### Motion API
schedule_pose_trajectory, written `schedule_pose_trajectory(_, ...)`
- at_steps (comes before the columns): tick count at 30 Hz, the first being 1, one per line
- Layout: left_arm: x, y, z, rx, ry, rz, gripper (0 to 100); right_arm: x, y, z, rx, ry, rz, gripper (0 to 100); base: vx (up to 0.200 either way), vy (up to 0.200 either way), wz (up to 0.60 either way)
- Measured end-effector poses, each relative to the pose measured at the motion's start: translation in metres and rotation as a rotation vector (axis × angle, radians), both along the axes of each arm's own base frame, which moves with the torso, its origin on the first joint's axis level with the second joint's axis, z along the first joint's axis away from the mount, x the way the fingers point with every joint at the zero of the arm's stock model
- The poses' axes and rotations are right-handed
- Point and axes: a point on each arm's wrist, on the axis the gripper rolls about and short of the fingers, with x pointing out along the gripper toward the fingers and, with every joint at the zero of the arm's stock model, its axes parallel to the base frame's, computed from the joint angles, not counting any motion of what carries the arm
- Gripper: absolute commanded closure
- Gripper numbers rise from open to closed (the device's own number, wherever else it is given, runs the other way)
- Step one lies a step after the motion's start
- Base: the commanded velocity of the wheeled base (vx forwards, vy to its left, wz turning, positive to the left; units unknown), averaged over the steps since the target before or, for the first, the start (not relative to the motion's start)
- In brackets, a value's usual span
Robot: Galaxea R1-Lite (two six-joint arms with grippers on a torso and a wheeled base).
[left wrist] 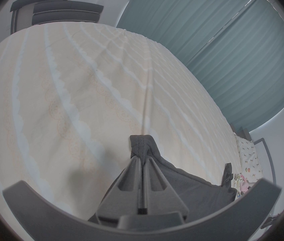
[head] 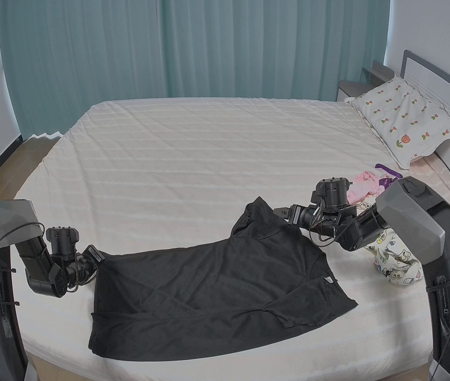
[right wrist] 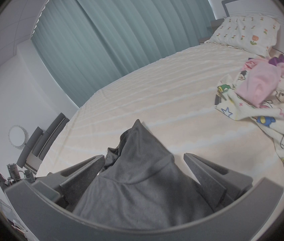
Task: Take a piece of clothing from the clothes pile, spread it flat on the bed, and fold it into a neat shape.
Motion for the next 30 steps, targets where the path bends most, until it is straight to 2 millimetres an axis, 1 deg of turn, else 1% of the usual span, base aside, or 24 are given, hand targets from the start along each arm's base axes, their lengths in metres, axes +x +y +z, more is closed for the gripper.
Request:
schedule_pose_trajectory(5, -0.003, -0.001, 0.001, -0.014, 0.006, 0.008, 100, 0.023, 0.007, -0.010, -0.025, 0.017, 0.012, 0, 0.000, 0.000, 0.00)
schedule_pose_trajectory(12, -0.005, -0.001, 0.001, -0.022, 0.010, 0.013, 100, 0.041, 0.013, -0.034, -0.040, 0.041, 0.014, 0, 0.000, 0.000, 0.00)
schedule_pose_trajectory(13, -0.005, -0.001, 0.001, -0.022, 0.011, 0.013, 100, 0.043, 0.014, -0.037, -0.040, 0.044, 0.013, 100, 0.000, 0.000, 0.00)
schedule_pose_trajectory(17, -0.007, -0.001, 0.001, -0.023, 0.015, 0.014, 100, 0.049, 0.014, -0.045, -0.025, 0.058, -0.002, 100, 0.000, 0.000, 0.00)
schedule_pose_trajectory(21, -0.007, -0.001, 0.001, -0.021, 0.016, 0.015, 100, 0.051, 0.013, -0.050, -0.011, 0.069, -0.015, 100, 0.000, 0.000, 0.00)
schedule_pose_trajectory(27, -0.007, 0.000, 0.002, -0.014, 0.009, 0.020, 100, 0.052, 0.007, -0.047, 0.017, 0.069, -0.044, 100, 0.000, 0.000, 0.00)
schedule_pose_trajectory(30, -0.006, 0.000, 0.006, -0.002, -0.022, 0.032, 100, 0.053, 0.003, -0.041, 0.032, 0.061, -0.071, 100, 0.000, 0.000, 0.00)
